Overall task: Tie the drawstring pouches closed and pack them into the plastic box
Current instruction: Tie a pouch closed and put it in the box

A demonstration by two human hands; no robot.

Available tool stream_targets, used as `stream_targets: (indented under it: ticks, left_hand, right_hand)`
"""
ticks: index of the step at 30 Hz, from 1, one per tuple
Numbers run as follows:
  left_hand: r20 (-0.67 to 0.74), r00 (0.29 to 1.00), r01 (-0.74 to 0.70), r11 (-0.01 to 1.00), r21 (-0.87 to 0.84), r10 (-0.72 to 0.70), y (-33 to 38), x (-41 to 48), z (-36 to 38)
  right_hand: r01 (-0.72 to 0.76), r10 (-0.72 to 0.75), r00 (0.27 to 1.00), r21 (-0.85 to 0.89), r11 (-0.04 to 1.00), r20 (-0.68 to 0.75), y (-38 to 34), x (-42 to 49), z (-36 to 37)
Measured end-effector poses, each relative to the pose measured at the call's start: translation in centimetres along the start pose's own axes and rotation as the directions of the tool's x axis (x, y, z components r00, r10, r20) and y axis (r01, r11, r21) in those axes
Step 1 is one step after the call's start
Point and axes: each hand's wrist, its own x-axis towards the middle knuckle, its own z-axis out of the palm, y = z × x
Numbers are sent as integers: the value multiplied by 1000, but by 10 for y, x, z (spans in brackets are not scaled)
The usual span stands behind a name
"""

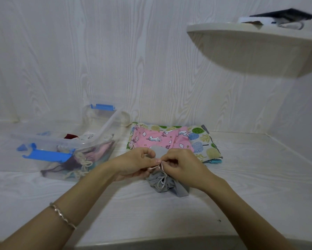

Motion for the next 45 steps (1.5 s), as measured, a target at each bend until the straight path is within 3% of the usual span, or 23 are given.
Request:
stream_targets:
  ticks: [3, 8, 15, 19, 31, 35, 39, 42, 45]
  left_hand:
    - [-73, 994, -68, 990, 127, 77, 4, -2, 3]
    - [-67, 987, -127, 958, 258, 149, 10, -5, 6]
    - [-54, 976, -174, 907, 384, 210, 13, -7, 12]
    - [-97, 967, -184, 914, 361, 233, 11, -7, 15]
    - [-161, 984, -44, 982, 183, 74, 12, -2, 23]
    - [-121, 971, -174, 954, 244, 208, 6, -1, 20]
    - [-137, 927, -282, 890, 360, 349, 0, -3, 19]
    - [-175, 909, -285, 869, 404, 379, -2, -2, 18]
    - [-147, 942, -230, 900, 370, 301, -1, -2, 14]
  right_hand:
    - [-92, 90, 996, 93, 991, 20, 0, -1, 0]
    - [-247, 230, 968, 234, 940, 97, 3, 1, -3]
    - [-415, 323, 910, 535, 736, 261, 10, 3, -7]
    - [-505, 396, 860, 641, 579, 320, 12, 6, -10]
    - [-512, 395, 852, 705, 491, 343, 14, 7, -12]
    - [-558, 371, 817, 770, 310, 442, 16, 7, -11]
    - [-581, 360, 804, 757, 301, 474, 17, 7, -12]
    - [-553, 351, 824, 767, 325, 445, 20, 6, -11]
    - [-518, 389, 849, 705, 485, 357, 20, 4, -11]
